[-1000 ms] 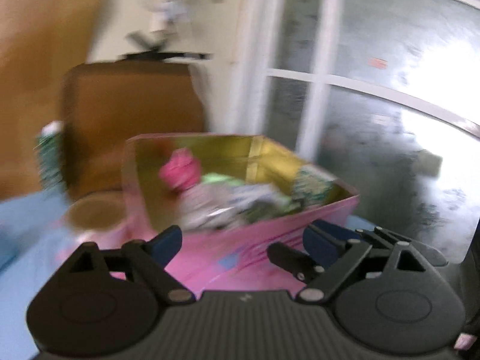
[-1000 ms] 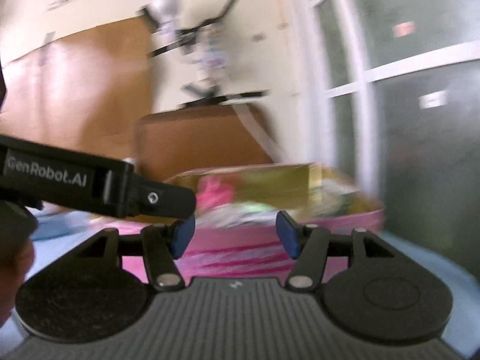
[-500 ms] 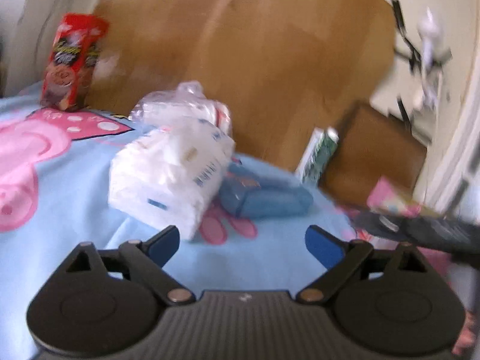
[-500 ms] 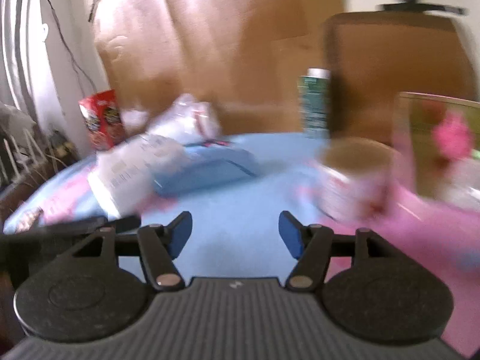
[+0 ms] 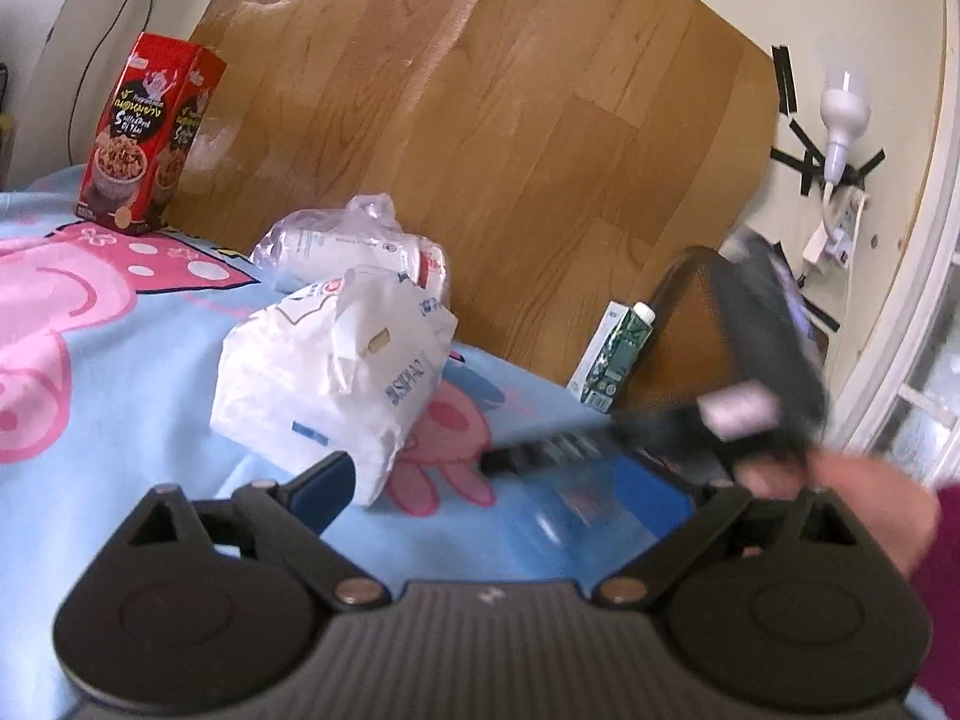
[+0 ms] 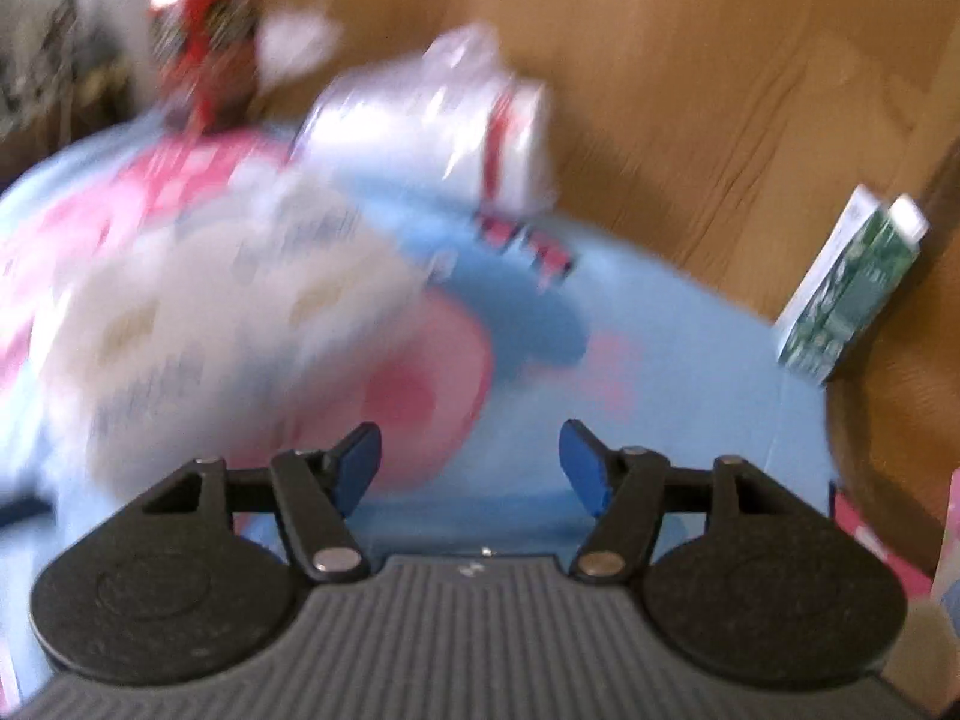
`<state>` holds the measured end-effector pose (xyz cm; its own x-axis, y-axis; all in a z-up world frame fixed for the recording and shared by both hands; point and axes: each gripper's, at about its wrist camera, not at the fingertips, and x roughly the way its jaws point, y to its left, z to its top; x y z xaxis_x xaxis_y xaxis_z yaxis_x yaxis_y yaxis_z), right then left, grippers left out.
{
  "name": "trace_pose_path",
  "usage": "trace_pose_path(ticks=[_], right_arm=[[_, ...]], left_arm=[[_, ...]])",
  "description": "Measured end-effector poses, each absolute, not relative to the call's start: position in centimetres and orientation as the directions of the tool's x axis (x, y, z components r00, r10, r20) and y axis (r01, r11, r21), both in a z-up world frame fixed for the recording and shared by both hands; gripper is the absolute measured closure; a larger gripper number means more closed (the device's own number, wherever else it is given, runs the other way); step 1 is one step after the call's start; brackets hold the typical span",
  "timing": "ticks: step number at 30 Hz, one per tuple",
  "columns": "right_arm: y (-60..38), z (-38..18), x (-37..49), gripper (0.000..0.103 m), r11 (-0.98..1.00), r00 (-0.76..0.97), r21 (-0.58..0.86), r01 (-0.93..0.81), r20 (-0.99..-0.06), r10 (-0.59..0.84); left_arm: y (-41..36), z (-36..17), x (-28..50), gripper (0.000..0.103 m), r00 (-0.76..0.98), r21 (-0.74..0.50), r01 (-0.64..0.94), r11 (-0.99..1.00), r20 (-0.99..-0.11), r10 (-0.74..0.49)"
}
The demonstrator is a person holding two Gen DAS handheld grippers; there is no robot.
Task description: Organize soft objects
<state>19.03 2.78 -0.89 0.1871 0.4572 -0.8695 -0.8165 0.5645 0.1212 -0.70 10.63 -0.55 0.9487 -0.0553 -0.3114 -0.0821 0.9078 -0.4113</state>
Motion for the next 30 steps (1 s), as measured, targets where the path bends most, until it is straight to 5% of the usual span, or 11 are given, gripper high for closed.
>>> trace_pose_path(ticks=[5,11,16,20,26,30], right_arm=[[-5.1,1.4,15.6,0.037,0.576,0.227,0.217,-0.788,-0.767,0.6],[-16.2,5.1,9.9,0.025,0.71,0.499,0.268,-0.651,-0.554,0.666],[-17.9,3.5,9.7,0.025,0.728,0.464,0.282,-0.625,-0.616,0.637],[-17.7,2.4,9.1,0.025,0.756,0.464,0.257,-0.602,-0.658,0.593],[-20.3,1.6,8.1,0.025,0.783,0.487,0.181,-0.596,-0.693,0.531],[-22.6,1.7,8.6,0.025,0.803,0.501,0.212,-0.556,-0.686,0.528]], left_arm=[[10.7,-0.6,-0.5,0.006,0.946,-0.416,-0.054,0.908,-0.312,-0.087],[9.1,-0.4,1.3,0.006,0.91,-0.397,0.05,0.917,-0.36,-0.205],[7.6,-0.6,4.5,0.001,0.874,-0.441,0.016,0.897,-0.429,-0.227],[6.1,-1.4,5.1,0.012,0.781,-0.554,0.119,0.824,-0.461,-0.422],[0.9,0.6,2.7,0.01,0.703,-0.478,0.381,0.791,-0.407,-0.584],[2.2,2.6,3.4,0.003,0.779,-0.449,0.335,0.828,-0.363,-0.511]])
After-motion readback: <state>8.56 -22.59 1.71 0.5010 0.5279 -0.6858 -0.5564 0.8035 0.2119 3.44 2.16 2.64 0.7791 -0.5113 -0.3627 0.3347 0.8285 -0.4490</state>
